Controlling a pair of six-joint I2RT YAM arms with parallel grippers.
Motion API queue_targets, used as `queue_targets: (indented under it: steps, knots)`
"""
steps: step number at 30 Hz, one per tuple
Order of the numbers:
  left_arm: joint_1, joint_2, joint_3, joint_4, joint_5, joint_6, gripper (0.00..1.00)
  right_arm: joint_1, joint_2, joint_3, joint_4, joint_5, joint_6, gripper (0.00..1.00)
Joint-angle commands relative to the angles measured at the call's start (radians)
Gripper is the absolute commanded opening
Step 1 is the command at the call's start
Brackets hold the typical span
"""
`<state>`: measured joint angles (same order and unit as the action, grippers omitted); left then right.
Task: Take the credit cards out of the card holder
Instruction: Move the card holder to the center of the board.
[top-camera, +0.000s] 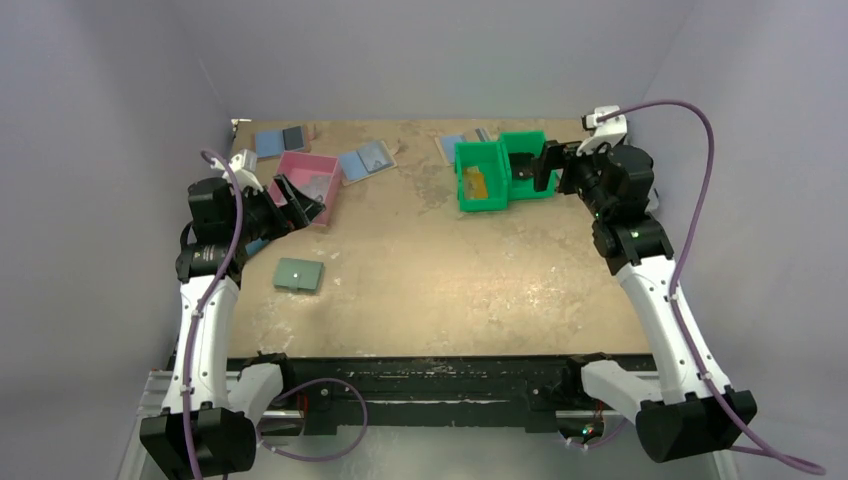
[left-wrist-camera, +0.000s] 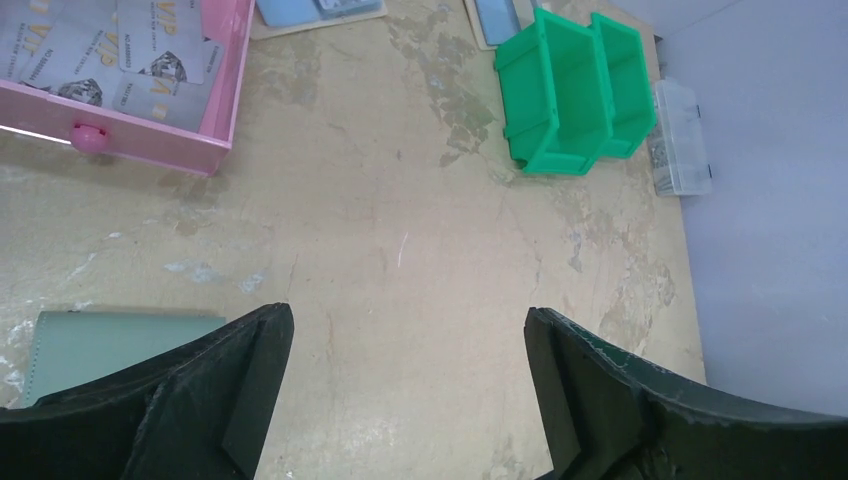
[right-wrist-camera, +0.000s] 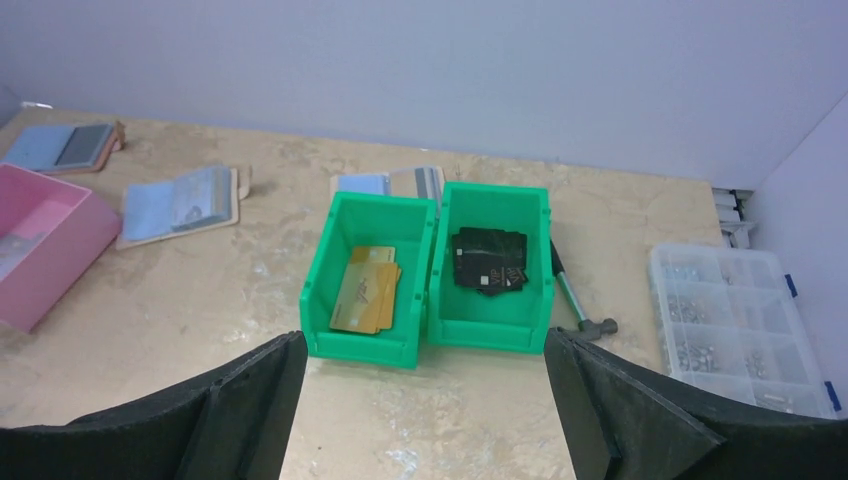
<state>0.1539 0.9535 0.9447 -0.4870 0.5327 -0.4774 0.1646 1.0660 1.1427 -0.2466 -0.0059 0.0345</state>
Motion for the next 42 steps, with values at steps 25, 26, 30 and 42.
queue_targets:
  steps: [25,26,30,42]
  knots:
    - [-0.216,0.091,0.012,-0.206,-0.431,0.035,0.94,-0.014,-0.015,-0.244,-0.025,-0.704,-0.447,0.99]
    - [-0.224,0.1,0.003,-0.202,-0.454,0.024,0.94,-0.013,-0.016,-0.252,-0.025,-0.721,-0.462,0.99]
    - [-0.237,0.135,-0.04,-0.172,-0.554,-0.019,0.94,-0.013,-0.017,-0.286,-0.025,-0.759,-0.516,0.99]
    - [-0.256,0.316,-0.091,-0.11,-0.699,-0.133,0.83,-0.013,0.002,-0.323,0.0,-0.732,-0.533,0.99]
